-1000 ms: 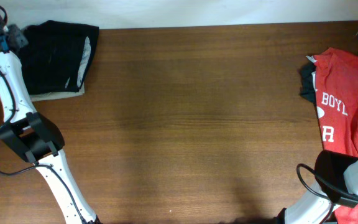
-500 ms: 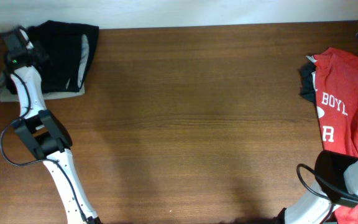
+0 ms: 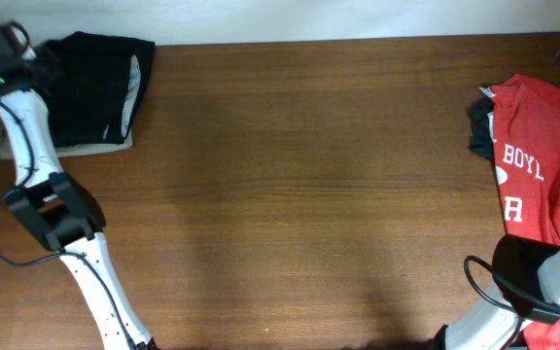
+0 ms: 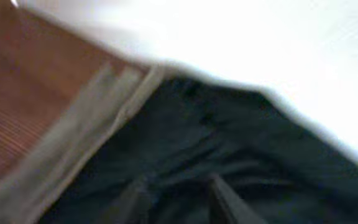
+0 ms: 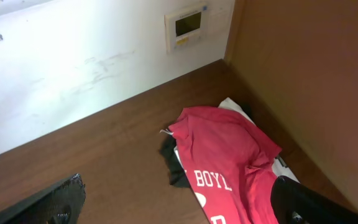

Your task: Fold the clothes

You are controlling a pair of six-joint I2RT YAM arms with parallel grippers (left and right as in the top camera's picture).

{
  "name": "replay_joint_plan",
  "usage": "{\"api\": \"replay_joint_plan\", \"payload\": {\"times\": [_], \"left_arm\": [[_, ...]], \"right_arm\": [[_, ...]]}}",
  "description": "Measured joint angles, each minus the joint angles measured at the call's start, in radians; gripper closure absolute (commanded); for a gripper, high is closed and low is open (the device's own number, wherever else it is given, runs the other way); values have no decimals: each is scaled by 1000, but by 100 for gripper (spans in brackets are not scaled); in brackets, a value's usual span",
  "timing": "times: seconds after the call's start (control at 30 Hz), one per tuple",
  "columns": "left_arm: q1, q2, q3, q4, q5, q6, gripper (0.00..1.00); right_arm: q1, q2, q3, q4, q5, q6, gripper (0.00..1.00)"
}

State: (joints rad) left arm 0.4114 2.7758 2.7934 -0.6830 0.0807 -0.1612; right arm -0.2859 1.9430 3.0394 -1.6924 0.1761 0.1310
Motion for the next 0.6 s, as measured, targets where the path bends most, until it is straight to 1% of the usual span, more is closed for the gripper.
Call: {"api": "replay_joint_plan", "payload": {"times": [0.03, 0.1, 0.2, 0.27, 0.33, 0.37, 0.4, 0.5, 0.6], "left_arm": [[0, -45, 0, -18, 17, -2, 48], [0, -124, 0, -48, 65, -3, 32], [0, -243, 1, -119, 179, -13, 22], [0, -305, 4, -175, 267, -13, 20], [0, -344, 6, -265, 357, -14, 19], [0, -362, 6, -305, 403, -15, 5], [0, -380, 6, -378, 455, -16, 1], [0, -401, 6, -484, 508, -14, 1], [0, -414, 6, -640, 550, -12, 1]], "right_arm": [[0, 0, 0, 0, 0, 0, 1], [0, 0, 0, 0, -1, 0, 1], [0, 0, 0, 0, 0, 0, 1], [0, 0, 0, 0, 0, 0, 1], [0, 0, 0, 0, 0, 0, 1], [0, 0, 0, 0, 0, 0, 1], [0, 0, 0, 0, 0, 0, 1], [0, 0, 0, 1, 0, 0, 1], [0, 0, 0, 0, 0, 0, 1]]}}
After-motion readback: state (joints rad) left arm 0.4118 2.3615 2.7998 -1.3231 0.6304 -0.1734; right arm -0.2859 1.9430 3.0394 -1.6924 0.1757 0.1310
